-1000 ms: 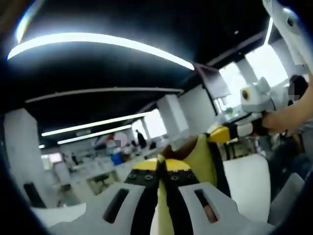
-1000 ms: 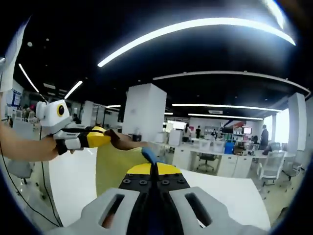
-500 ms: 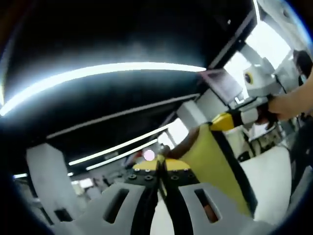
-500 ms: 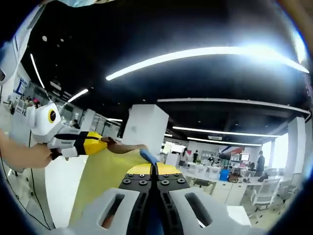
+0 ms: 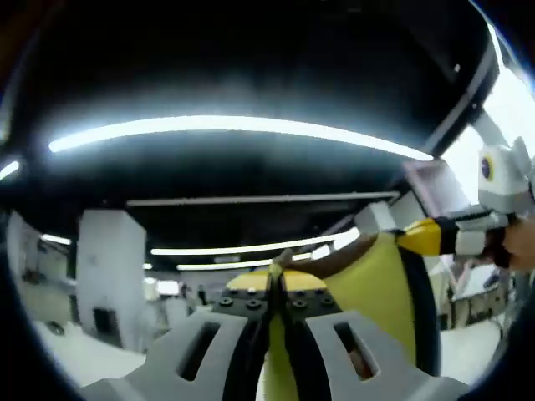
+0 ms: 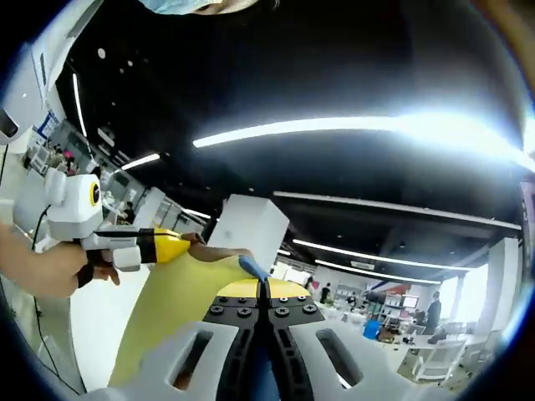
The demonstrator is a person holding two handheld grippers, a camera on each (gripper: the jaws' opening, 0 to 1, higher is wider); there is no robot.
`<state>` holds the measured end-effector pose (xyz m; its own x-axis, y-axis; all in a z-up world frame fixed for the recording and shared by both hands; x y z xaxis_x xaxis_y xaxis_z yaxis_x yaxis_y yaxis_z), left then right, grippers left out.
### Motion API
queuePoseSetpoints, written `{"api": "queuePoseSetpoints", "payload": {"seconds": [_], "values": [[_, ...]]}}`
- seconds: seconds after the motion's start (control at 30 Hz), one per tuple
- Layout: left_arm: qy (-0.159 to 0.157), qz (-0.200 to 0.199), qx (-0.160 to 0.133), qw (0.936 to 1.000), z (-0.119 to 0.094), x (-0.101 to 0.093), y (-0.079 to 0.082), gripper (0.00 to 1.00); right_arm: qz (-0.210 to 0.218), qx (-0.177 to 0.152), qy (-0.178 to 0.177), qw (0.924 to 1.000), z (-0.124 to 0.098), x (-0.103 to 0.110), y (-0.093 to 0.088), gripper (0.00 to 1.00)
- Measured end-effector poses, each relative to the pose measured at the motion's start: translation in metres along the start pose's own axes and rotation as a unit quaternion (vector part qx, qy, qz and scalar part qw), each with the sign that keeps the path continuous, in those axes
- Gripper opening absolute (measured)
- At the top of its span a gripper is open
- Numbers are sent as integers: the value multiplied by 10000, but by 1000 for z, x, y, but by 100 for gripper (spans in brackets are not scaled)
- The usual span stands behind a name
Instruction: Fold the garment on the visible template until the final outline fits inside the template.
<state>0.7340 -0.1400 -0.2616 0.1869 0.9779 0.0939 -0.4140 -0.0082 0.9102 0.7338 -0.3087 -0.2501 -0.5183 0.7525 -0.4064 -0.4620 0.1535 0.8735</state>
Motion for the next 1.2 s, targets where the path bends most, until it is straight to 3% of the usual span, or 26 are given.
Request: {"api": "queuePoseSetpoints", "payload": {"seconds": [0.17,0.27,0.3,0.33,0.47,0.53,0.6,0.7,0.73,0.8,0.9,0.93,1.0,1.07,1.13,1.2], "values": [[-30,-21,84,10000,-2,1,-3,2,167,58,-25,9998,-1,-3,-4,1],[98,264,-33,9996,-6,2,5,2,189,58,-56,9998,-3,-4,-2,1],[180,689,-205,9972,-10,4,14,0,173,32,-89,9998,-6,-5,1,1],[279,656,-304,9970,-11,6,16,0,186,28,-97,9998,-7,-6,2,1],[-33,480,-225,9986,-4,4,16,0,391,28,-35,9992,-10,-3,3,1],[-131,512,-172,9985,-3,2,6,0,206,80,53,9997,-7,2,-2,1],[-348,203,149,9991,-5,-3,-17,0,211,85,118,9997,-5,1,-2,1],[-987,-87,661,9929,-13,-18,-52,0,-39,28,120,9999,-6,-6,4,1],[-1322,-311,752,9879,-18,-27,-64,0,-65,11,115,9999,-6,-8,6,1],[-1452,-510,977,9832,-26,-33,-80,0,-110,-6,106,9999,-6,-14,9,1],[-1913,-501,1010,9750,-39,-48,-87,2,-188,-4,89,9998,-6,-19,12,1],[-2245,-818,1110,9647,-46,-58,-92,7,-196,0,92,9998,-6,-20,12,1],[-2416,-1283,1226,9540,-50,-62,-99,20,-248,-18,103,9996,-6,-20,13,1],[-2605,-1501,1362,9440,-53,-64,-106,35,-233,-59,109,9997,-5,-20,14,1],[-2800,-1956,1717,9240,-56,-66,-118,49,-195,-93,119,9997,-4,-21,15,1],[-2947,-2460,1799,9057,-57,-69,-123,62,-187,-129,141,9996,-3,-21,16,1]]}}
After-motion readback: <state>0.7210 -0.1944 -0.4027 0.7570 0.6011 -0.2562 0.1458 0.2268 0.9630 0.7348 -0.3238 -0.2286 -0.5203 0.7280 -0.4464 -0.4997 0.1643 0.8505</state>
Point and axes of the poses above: the point that each gripper's makers call its tool centre point, and the gripper's own axes: z roughly forward along the fingers, x roughly to its left, y roughly out of its top, the point moved 4 cm from there along -z, roughly backward along the fingers, and after that the axes turned 7 degrees about x, right-handed, at the moved point
